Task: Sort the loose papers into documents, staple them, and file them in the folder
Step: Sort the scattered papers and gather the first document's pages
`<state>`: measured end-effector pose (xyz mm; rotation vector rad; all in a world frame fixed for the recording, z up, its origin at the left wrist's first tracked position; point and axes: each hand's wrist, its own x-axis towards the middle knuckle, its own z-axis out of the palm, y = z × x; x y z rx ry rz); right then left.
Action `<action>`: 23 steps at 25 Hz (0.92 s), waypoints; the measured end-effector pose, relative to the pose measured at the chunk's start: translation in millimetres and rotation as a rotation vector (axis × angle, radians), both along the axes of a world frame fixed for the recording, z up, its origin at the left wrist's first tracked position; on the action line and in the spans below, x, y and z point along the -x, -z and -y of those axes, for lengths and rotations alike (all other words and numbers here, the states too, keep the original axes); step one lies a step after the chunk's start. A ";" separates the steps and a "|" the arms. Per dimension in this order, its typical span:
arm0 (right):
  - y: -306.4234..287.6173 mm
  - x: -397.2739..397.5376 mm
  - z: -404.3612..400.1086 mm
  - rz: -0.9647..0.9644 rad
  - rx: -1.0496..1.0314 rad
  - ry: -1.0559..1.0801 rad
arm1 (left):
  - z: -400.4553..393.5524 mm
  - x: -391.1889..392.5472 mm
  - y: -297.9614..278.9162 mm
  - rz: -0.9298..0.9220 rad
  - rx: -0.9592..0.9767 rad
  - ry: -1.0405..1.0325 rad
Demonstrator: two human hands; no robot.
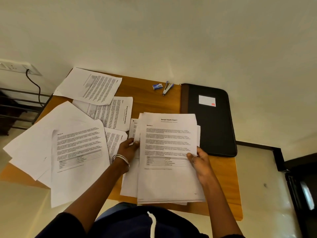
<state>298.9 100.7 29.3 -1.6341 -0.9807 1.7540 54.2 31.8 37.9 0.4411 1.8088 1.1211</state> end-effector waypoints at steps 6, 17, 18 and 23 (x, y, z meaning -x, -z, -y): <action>-2.1 -16.9 -2.0 -0.038 0.076 0.014 | 2.4 -30.5 -5.0 0.148 0.014 0.047; 3.6 -57.5 -4.6 0.132 -0.071 -0.081 | 5.4 -81.6 1.0 -0.190 -0.056 0.484; -1.0 -58.7 -6.3 0.175 -0.134 -0.042 | 5.1 -83.7 1.3 -0.216 -0.075 0.503; -44.2 -60.7 -32.4 0.056 -0.521 0.334 | -1.4 -82.6 -7.6 -0.407 -0.163 0.344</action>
